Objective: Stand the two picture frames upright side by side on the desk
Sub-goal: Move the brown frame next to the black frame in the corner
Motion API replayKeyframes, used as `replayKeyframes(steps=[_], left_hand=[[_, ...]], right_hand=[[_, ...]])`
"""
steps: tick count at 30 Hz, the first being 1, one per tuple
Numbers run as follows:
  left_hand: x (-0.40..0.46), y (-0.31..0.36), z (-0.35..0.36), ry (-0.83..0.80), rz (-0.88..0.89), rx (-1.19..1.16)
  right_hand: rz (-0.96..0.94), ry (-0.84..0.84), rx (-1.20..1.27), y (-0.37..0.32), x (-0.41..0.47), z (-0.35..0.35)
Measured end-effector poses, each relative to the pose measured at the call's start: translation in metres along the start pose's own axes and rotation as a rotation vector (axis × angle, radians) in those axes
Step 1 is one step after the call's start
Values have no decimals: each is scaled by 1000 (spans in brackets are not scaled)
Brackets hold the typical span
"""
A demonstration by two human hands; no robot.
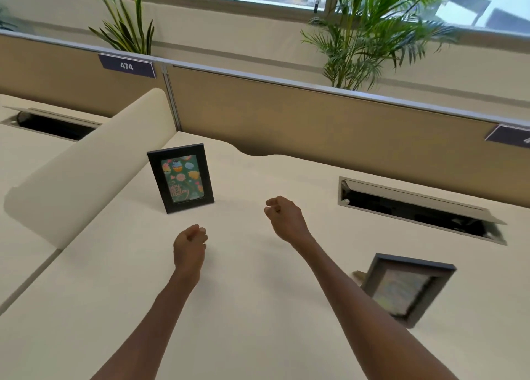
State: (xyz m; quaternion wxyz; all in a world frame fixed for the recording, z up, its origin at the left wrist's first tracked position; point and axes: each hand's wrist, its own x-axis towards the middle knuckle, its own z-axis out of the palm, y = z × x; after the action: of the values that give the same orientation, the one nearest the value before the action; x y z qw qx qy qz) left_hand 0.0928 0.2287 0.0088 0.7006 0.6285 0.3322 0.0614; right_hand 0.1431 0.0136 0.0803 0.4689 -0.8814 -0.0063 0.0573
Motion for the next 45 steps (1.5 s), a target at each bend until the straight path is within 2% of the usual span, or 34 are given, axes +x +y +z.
replayKeyframes(steps=[4,8,14,19,23,29,37,45], left_hand=[[-46,2,41,-190,31,48],[-91,0,85,-367,57,116],[-146,-12,140,-623,113,231],[-177,-24,172,-810,190,353],[-194,-35,189,-885,175,400],[-203,-55,199,-932,117,397],[-207,-62,200,-992,39,347],[-203,-60,191,-977,57,279]], right_hand=[[-121,60,-162,4,-35,-47],[-158,172,-245,15,-66,-97],[-122,207,-403,44,-97,-162],[-78,263,-438,78,-118,-205],[55,297,-364,109,-133,-232],[249,125,-134,155,-150,-249],[289,-31,261,185,-160,-237],[304,-82,319,190,-152,-222]])
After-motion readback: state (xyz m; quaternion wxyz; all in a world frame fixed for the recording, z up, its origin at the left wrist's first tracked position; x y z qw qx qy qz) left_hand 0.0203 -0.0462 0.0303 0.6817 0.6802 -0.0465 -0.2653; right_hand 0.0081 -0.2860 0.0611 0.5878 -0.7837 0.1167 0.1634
